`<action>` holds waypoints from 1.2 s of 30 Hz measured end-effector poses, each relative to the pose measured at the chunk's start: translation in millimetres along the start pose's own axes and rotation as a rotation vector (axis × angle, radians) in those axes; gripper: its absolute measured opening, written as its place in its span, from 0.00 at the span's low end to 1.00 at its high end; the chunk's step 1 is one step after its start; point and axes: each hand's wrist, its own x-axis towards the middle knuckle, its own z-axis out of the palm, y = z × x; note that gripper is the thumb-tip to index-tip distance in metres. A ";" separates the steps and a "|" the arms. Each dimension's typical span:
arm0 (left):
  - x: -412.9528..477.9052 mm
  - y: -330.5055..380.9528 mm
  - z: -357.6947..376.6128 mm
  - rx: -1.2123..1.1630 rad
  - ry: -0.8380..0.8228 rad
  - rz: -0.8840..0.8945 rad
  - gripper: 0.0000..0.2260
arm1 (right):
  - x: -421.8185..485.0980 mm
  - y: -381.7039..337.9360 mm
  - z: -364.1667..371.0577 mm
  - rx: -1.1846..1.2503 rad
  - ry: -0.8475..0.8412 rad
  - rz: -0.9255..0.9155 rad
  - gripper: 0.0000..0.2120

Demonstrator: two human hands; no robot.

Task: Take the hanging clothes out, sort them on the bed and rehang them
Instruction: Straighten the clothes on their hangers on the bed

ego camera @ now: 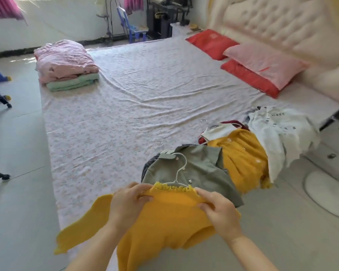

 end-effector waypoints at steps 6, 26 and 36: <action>-3.9 126.8 83.4 0.001 0.000 0.002 0.09 | -28.5 78.5 -116.1 0.039 0.195 0.072 0.10; 72.7 335.5 297.5 -0.163 -0.132 0.043 0.11 | 38.0 268.8 -352.6 -0.132 0.244 0.217 0.09; 173.1 386.5 348.7 -0.158 -0.095 0.011 0.09 | 155.6 312.1 -421.1 -0.148 0.199 0.190 0.06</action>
